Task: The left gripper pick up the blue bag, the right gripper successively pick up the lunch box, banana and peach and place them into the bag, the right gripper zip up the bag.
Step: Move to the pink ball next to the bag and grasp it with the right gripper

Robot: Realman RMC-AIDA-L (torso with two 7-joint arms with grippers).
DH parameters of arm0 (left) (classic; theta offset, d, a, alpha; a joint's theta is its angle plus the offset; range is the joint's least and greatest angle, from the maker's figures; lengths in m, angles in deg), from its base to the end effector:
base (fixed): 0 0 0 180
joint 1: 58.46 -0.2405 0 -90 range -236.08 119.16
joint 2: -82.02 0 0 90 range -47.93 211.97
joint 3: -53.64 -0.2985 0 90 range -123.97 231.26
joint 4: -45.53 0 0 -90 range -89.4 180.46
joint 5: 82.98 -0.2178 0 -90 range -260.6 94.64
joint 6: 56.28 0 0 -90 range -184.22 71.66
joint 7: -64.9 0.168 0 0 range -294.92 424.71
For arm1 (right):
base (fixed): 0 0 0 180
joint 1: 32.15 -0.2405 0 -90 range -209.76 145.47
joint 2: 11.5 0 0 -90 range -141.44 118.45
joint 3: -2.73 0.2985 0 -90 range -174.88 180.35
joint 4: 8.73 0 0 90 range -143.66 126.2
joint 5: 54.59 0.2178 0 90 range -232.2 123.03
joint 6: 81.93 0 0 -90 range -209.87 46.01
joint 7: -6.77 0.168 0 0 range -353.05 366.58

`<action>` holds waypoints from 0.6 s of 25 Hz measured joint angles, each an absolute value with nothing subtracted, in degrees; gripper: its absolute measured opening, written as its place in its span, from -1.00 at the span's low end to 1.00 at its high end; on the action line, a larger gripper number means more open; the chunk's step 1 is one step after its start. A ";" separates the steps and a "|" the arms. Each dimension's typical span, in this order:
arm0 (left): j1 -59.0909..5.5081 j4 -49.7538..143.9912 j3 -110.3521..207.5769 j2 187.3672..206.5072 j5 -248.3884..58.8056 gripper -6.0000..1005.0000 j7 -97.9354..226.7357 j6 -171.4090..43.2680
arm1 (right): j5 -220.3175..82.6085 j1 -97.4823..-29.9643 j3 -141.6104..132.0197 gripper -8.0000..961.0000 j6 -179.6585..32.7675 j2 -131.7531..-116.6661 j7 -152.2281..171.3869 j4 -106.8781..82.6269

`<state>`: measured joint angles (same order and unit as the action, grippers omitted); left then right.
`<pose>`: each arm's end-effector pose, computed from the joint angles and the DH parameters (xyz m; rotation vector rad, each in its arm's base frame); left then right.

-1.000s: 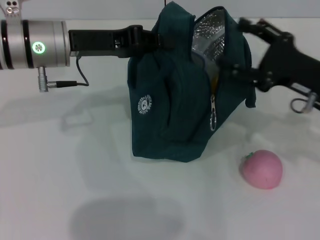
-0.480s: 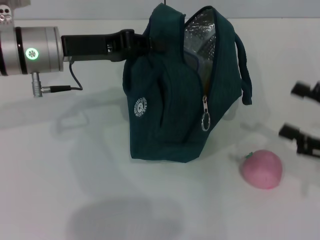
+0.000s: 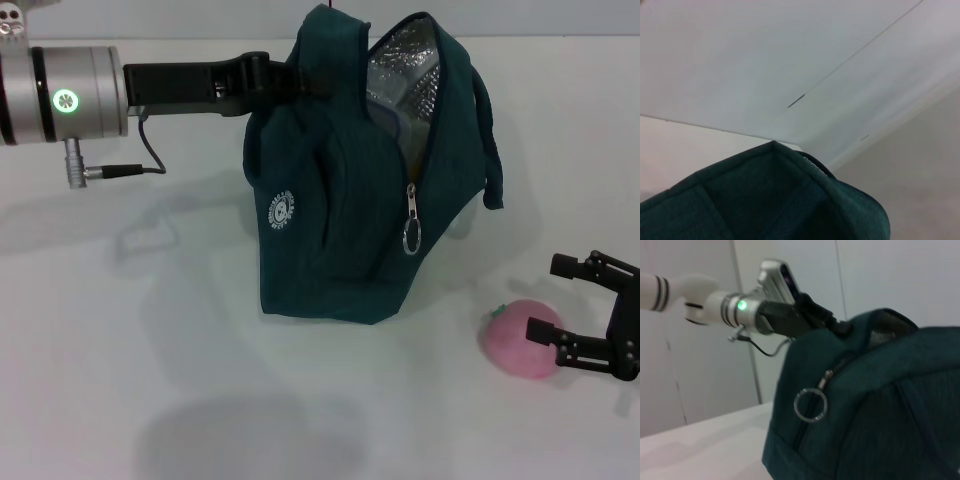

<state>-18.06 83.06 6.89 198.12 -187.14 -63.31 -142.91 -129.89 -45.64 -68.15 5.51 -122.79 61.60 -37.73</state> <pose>-0.2071 0.4241 -0.0223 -2.5639 -1.5422 -0.9518 0.3484 0.2806 -0.0301 -2.5904 0.4172 0.8441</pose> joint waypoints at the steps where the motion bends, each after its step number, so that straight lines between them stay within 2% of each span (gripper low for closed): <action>1: -18.05 83.05 6.89 198.12 -187.14 -0.90 -63.31 -142.85 | -130.07 -45.64 -68.15 0.70 4.93 -122.92 61.52 -37.72; 15: -18.03 82.97 6.89 198.00 -187.04 -0.90 -63.19 -142.14 | -134.37 -44.85 -68.08 0.60 -1.81 -124.93 61.67 -37.56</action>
<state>-18.03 82.97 6.89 198.00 -187.04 -63.19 -142.14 -134.37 -44.85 -68.08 -1.81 -124.93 61.67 -37.56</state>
